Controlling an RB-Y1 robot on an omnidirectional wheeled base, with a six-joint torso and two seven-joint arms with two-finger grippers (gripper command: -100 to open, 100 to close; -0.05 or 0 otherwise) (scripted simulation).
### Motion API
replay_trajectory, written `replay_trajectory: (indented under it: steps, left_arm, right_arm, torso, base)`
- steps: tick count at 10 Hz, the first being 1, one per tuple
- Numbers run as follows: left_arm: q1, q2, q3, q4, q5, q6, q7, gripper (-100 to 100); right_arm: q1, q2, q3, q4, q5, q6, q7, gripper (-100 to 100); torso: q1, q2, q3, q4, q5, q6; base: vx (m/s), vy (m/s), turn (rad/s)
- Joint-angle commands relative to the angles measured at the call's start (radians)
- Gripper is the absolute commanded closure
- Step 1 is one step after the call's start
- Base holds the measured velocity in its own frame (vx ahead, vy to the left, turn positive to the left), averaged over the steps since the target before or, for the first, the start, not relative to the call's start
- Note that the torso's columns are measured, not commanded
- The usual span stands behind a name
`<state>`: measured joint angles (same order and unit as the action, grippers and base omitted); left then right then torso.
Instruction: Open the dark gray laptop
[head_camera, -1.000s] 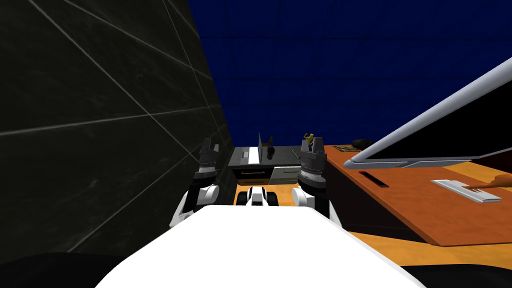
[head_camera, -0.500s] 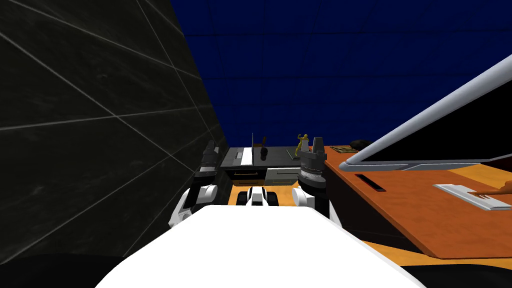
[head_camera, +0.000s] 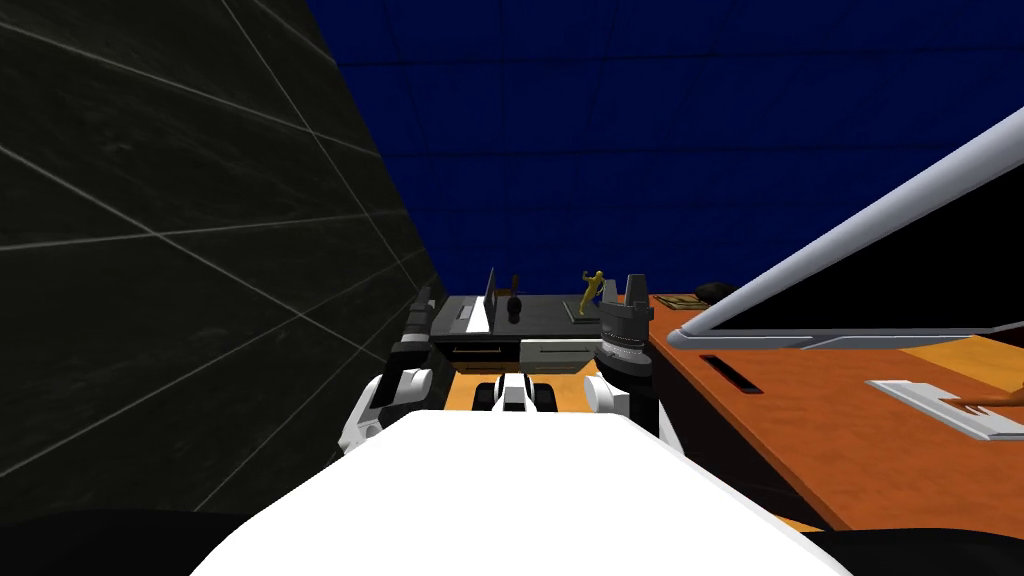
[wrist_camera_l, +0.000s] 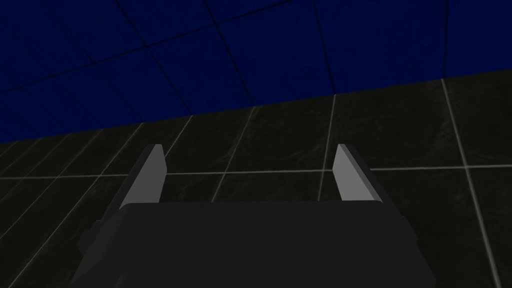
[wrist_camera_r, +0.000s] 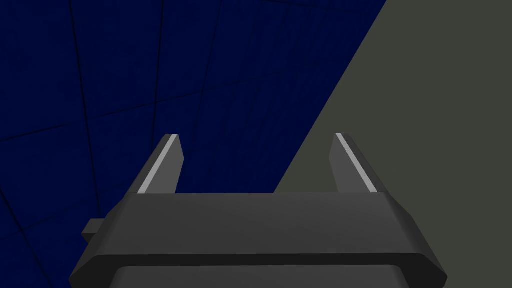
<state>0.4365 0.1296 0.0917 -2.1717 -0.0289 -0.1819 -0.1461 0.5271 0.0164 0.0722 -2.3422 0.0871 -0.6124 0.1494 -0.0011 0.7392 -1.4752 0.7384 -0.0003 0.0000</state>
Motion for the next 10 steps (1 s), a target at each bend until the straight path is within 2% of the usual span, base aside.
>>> replay_trajectory:
  steps: [1, 10]
  left_arm:
    - [-0.015, -0.013, 0.024, 0.047, -0.022, 0.042, -0.026, -100]
    - [-0.059, -0.022, 0.116, 0.193, -0.089, 0.193, -0.102, -100]
  right_arm:
    - [0.000, 0.000, 0.000, 0.000, 0.000, 0.000, 0.000, 0]
    - [0.000, 0.000, 0.000, 0.000, 0.000, 0.000, 0.000, 0]
  torso:
    - [-0.001, -0.001, -0.001, 0.000, 0.000, 0.000]
    - [0.002, -0.001, 0.000, 0.000, 0.000, 0.000]
  base:
    - [0.030, -0.231, 0.039]
    - [0.040, -0.213, 0.029]
